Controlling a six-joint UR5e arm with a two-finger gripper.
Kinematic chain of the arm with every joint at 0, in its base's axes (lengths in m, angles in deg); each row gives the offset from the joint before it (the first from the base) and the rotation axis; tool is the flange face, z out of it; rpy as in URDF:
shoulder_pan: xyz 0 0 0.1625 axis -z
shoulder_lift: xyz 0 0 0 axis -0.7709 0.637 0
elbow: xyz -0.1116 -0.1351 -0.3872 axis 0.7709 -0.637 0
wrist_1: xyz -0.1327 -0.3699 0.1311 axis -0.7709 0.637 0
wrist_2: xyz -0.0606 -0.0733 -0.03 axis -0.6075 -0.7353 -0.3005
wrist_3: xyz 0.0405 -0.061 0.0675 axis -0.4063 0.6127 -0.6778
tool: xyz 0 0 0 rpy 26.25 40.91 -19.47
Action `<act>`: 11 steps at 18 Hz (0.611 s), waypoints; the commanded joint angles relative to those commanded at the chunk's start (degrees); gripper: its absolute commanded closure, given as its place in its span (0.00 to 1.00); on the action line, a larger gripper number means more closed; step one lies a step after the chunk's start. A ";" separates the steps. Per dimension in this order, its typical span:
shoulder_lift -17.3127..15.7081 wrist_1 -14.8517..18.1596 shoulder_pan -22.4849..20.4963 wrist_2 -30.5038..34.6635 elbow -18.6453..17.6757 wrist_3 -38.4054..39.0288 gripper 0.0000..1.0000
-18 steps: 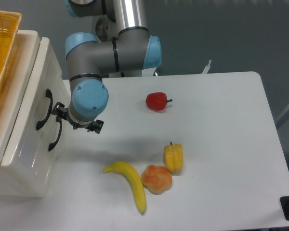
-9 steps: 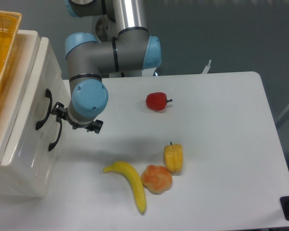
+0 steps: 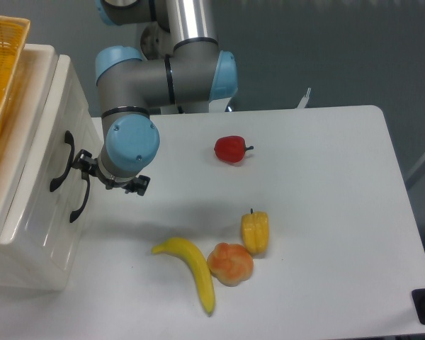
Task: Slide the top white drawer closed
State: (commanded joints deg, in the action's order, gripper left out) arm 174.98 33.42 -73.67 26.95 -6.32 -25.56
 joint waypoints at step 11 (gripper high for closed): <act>-0.09 -0.26 -8.77 8.26 7.29 -0.88 0.00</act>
State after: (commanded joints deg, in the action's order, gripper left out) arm 174.89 33.15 -82.44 35.22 0.97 -26.44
